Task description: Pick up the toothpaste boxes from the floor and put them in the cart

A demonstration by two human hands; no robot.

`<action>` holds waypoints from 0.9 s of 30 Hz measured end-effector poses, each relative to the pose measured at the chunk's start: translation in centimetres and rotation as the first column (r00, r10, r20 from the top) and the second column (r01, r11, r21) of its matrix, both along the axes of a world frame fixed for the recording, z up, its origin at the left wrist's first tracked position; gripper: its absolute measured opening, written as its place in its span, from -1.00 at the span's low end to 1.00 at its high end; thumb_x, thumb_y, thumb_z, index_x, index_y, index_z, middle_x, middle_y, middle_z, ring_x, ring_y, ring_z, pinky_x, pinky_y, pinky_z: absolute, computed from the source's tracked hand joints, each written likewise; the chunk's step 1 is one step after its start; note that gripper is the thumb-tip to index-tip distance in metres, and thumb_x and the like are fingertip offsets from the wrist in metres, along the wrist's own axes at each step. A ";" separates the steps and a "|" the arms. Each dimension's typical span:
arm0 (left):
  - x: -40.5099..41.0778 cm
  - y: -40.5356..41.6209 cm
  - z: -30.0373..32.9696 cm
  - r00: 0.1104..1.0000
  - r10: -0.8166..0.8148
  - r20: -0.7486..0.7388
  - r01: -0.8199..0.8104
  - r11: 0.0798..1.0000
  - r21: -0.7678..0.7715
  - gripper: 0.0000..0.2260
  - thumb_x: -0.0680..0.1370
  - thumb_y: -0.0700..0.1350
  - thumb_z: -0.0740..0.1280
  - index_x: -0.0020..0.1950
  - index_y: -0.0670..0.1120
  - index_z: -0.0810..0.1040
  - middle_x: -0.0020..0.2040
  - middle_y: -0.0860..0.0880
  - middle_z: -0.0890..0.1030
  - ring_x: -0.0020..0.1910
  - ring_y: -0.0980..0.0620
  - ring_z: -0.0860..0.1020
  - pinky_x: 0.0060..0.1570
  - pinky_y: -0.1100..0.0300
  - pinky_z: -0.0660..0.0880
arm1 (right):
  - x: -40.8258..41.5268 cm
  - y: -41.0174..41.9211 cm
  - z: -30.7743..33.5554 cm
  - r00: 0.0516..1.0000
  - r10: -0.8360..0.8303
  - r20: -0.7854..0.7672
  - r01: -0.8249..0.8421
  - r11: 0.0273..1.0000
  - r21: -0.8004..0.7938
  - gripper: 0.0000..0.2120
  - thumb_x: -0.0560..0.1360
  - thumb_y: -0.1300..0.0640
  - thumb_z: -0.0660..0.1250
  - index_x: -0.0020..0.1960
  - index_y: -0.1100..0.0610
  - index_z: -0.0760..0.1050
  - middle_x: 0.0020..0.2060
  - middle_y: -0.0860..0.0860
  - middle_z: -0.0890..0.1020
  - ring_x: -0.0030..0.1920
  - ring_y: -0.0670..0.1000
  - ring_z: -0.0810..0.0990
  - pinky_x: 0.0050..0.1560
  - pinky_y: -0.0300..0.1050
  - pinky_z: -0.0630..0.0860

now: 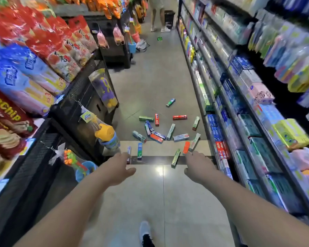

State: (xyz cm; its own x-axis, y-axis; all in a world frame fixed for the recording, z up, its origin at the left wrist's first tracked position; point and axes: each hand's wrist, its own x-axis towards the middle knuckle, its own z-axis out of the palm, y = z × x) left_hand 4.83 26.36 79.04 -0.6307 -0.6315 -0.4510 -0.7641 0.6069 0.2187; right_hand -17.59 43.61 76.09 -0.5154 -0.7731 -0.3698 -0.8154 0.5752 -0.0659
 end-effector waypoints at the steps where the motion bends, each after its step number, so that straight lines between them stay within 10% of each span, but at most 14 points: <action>1: -0.6 -1.7 -0.5 1.000 0.011 0.009 -0.011 1.000 0.007 -0.47 0.54 0.17 0.30 0.42 -0.04 0.32 0.28 -0.08 0.44 0.23 -0.08 0.47 0.22 0.03 0.44 | -0.8 -1.7 -0.6 1.000 0.002 -0.003 -0.002 1.000 0.004 -0.65 0.52 0.05 0.24 0.27 0.12 0.38 0.22 0.13 0.46 0.23 0.19 0.45 0.14 0.03 0.43; 15: -11.5 -28.8 -7.0 0.999 -0.004 0.049 0.001 0.997 0.072 -0.49 0.56 0.12 0.28 0.43 -0.09 0.30 0.31 -0.12 0.45 0.19 -0.14 0.49 0.05 0.07 0.46 | -10.1 -27.1 -5.1 0.996 -0.057 0.063 0.052 0.996 0.074 -0.63 0.53 0.04 0.28 0.30 0.09 0.35 0.22 0.10 0.46 0.23 0.15 0.45 0.10 0.03 0.44; 27: -21.1 -42.5 -14.0 0.999 -0.016 -0.031 0.018 0.997 0.078 -0.46 0.56 0.13 0.30 0.47 -0.02 0.27 0.37 -0.05 0.40 0.31 -0.03 0.40 0.27 0.07 0.39 | -19.0 -44.5 -11.4 0.977 0.213 0.010 -0.213 0.977 0.017 -0.61 0.50 0.16 0.26 0.32 0.11 0.40 0.14 0.11 0.50 0.11 0.14 0.49 0.03 0.00 0.46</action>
